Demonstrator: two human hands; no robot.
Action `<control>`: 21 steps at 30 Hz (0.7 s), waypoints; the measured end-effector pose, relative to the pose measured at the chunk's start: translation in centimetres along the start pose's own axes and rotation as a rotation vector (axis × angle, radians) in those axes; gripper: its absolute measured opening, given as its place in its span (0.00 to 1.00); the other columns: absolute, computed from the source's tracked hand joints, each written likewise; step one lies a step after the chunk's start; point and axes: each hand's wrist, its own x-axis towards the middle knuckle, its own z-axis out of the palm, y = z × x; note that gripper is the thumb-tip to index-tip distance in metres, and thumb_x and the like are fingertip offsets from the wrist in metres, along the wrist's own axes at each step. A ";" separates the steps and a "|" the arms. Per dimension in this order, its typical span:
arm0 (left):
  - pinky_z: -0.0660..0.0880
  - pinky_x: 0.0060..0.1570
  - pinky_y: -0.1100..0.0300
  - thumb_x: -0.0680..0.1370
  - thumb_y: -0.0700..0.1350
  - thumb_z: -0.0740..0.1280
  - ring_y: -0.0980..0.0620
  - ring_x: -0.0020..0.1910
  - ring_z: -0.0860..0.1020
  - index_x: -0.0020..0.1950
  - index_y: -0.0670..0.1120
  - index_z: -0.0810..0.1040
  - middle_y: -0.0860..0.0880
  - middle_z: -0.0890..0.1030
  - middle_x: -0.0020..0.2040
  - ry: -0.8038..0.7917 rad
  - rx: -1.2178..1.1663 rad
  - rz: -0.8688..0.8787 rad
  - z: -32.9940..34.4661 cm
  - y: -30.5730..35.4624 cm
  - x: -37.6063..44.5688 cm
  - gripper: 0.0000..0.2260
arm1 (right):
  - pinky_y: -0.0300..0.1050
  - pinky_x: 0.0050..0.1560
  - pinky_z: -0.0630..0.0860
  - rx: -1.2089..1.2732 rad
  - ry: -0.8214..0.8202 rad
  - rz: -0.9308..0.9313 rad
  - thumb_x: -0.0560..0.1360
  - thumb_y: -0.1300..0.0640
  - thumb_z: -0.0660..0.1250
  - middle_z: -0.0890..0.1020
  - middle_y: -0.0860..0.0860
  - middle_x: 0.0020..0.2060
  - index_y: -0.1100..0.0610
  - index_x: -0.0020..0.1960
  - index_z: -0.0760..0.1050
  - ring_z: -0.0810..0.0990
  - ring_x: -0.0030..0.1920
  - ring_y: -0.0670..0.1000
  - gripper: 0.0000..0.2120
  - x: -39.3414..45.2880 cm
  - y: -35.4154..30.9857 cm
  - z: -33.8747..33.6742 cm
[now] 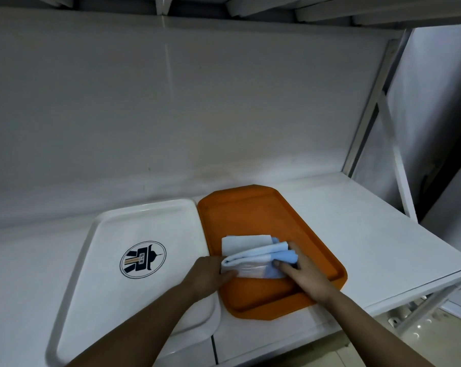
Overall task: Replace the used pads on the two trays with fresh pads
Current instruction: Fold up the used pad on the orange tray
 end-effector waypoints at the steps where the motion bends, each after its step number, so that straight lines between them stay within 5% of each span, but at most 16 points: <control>1: 0.67 0.42 0.72 0.79 0.50 0.64 0.56 0.50 0.78 0.61 0.46 0.78 0.49 0.81 0.54 0.000 -0.026 -0.010 0.0 -0.1 -0.1 0.13 | 0.27 0.49 0.73 0.019 -0.017 -0.002 0.75 0.54 0.68 0.77 0.41 0.55 0.48 0.64 0.67 0.78 0.53 0.38 0.19 0.0 0.2 -0.1; 5: 0.71 0.47 0.70 0.79 0.50 0.64 0.66 0.45 0.75 0.62 0.49 0.77 0.54 0.79 0.53 -0.123 -0.159 -0.047 -0.4 -0.4 0.0 0.13 | 0.32 0.49 0.76 -0.120 -0.128 0.011 0.74 0.55 0.71 0.80 0.42 0.53 0.46 0.60 0.72 0.79 0.50 0.36 0.17 0.4 1.3 -0.5; 7: 0.72 0.55 0.65 0.79 0.53 0.65 0.59 0.53 0.77 0.66 0.51 0.74 0.52 0.79 0.59 -0.155 -0.227 -0.091 -0.8 -0.3 0.4 0.16 | 0.35 0.53 0.77 -0.123 -0.080 0.012 0.75 0.51 0.68 0.81 0.43 0.55 0.46 0.61 0.72 0.79 0.52 0.39 0.15 0.7 1.6 -0.3; 10: 0.71 0.59 0.62 0.78 0.57 0.63 0.52 0.62 0.75 0.71 0.51 0.69 0.50 0.75 0.66 -0.096 -0.285 -0.166 -1.0 0.4 1.2 0.22 | 0.38 0.45 0.78 -0.214 0.027 0.043 0.77 0.45 0.62 0.82 0.46 0.48 0.45 0.57 0.71 0.81 0.46 0.42 0.10 1.1 1.6 0.5; 12: 0.71 0.61 0.59 0.79 0.57 0.61 0.50 0.64 0.73 0.73 0.51 0.64 0.49 0.73 0.68 -0.002 -0.243 -0.199 -0.6 0.9 1.7 0.24 | 0.42 0.38 0.76 -0.322 0.124 0.082 0.78 0.44 0.59 0.81 0.48 0.42 0.48 0.56 0.71 0.80 0.40 0.45 0.12 1.7 1.7 1.1; 18: 0.70 0.64 0.54 0.82 0.51 0.56 0.46 0.67 0.71 0.78 0.47 0.45 0.45 0.59 0.75 0.188 0.014 -0.294 1.2 2.9 3.5 0.29 | 0.34 0.28 0.62 -0.441 0.377 0.204 0.80 0.50 0.57 0.75 0.48 0.39 0.57 0.66 0.66 0.72 0.34 0.44 0.17 3.7 2.0 2.6; 21: 0.69 0.66 0.49 0.77 0.47 0.65 0.42 0.72 0.66 0.78 0.46 0.53 0.43 0.59 0.76 0.288 0.330 -0.126 1.8 2.9 3.9 0.32 | 0.36 0.28 0.64 -0.318 0.444 0.262 0.80 0.54 0.58 0.78 0.50 0.39 0.57 0.69 0.63 0.76 0.36 0.48 0.19 3.8 2.4 2.8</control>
